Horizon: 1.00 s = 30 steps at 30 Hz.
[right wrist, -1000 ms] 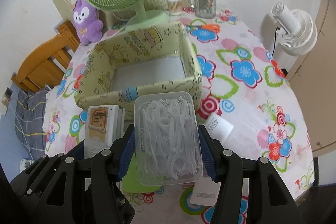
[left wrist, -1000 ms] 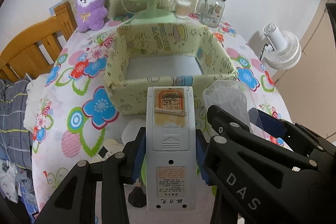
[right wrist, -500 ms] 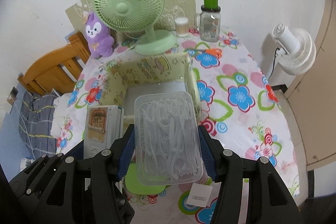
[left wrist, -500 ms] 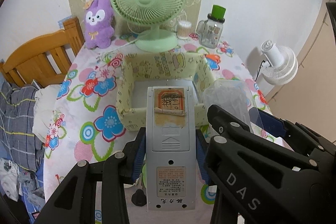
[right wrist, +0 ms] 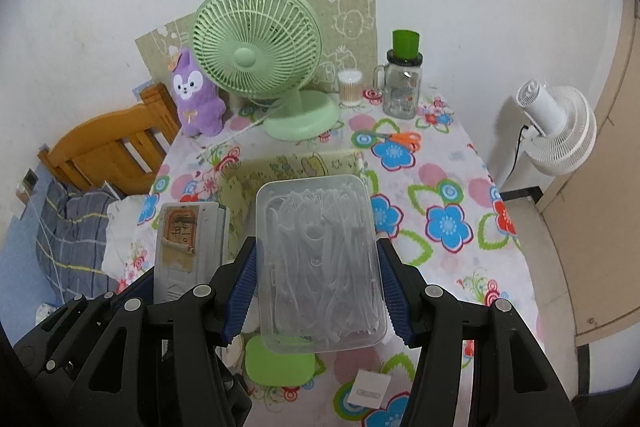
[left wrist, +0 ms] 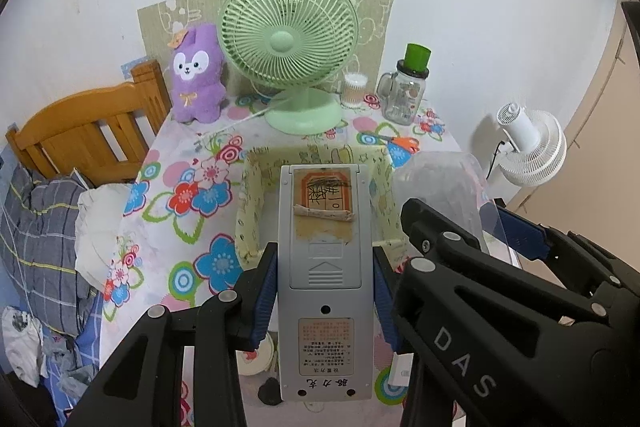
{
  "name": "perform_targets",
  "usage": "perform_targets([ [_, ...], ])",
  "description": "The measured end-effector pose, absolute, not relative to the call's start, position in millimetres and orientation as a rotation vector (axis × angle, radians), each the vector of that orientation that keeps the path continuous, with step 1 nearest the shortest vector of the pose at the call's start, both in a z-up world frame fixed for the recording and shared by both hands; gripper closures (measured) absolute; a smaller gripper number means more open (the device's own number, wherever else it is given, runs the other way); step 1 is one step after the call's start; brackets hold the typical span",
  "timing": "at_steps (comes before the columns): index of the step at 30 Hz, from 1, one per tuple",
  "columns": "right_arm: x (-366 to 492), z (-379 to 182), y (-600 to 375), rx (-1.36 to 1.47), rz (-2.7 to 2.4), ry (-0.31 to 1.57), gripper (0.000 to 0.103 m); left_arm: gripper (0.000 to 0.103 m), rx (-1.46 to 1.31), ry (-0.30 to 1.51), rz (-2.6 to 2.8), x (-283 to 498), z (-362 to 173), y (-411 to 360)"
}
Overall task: Organize rigid objects
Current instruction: 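Carry white device with left tool into basket while right tool carries floss box there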
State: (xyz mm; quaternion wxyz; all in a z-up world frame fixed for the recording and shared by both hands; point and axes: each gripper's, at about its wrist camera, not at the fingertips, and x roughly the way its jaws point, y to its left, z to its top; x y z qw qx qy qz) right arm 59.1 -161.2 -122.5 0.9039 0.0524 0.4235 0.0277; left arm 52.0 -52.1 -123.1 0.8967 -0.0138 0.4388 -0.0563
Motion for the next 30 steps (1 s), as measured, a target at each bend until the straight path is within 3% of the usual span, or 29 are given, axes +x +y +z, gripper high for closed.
perform_targets([
  [30, 148.6, -136.7, -153.4, 0.078, 0.051, 0.874, 0.042, 0.058, -0.032, 0.909, -0.076, 134.4, -135.6, -43.3],
])
